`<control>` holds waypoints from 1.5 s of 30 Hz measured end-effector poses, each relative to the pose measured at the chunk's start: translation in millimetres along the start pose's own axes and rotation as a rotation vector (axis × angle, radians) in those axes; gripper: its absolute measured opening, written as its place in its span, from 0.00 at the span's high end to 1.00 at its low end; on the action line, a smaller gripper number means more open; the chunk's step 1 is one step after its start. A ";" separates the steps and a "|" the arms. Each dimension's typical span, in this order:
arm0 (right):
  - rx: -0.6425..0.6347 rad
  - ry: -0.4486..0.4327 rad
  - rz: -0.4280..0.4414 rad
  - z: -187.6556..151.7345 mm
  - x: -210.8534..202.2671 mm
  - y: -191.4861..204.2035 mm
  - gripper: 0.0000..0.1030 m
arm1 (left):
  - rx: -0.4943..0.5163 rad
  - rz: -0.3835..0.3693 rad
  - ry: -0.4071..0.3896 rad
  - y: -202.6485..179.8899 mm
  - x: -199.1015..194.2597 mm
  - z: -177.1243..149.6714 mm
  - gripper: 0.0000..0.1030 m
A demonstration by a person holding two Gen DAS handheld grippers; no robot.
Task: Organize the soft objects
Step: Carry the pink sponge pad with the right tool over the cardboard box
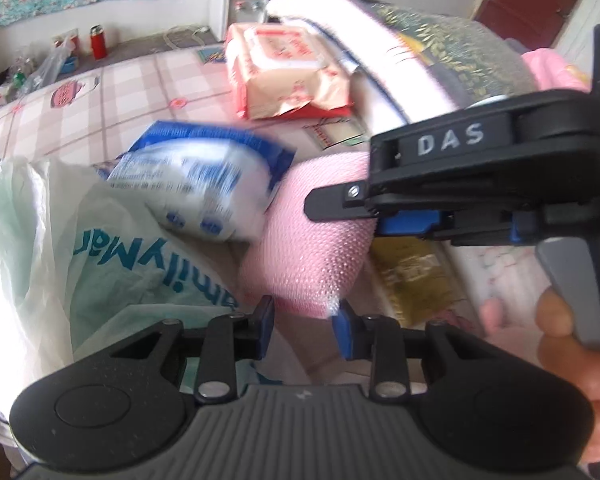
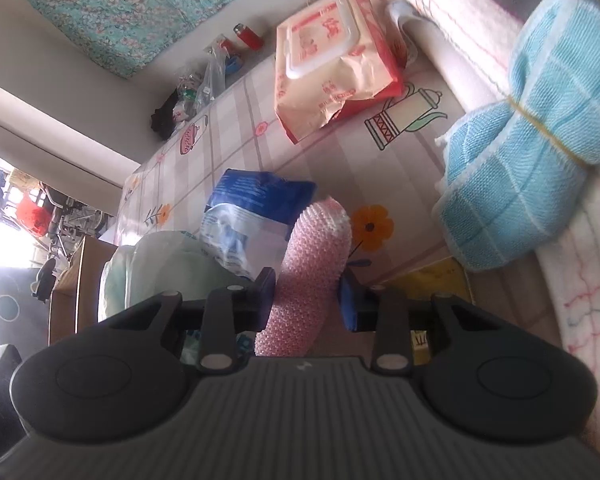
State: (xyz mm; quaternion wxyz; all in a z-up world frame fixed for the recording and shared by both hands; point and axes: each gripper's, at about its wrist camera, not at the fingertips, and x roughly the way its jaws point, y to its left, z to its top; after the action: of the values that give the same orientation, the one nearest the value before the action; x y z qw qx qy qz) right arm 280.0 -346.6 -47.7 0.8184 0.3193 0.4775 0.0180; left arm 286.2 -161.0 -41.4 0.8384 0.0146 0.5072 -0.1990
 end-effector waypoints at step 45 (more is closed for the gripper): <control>-0.447 0.494 0.334 -123.8 232.1 430.9 0.69 | -0.485 0.377 -0.180 306.4 -210.6 -123.7 0.59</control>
State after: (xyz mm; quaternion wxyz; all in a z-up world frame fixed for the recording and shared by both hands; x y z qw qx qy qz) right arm 426.7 136.4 -35.9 0.7137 0.1924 0.5862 0.3317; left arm 203.0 216.2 24.7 0.8811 -0.1099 0.4518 0.0861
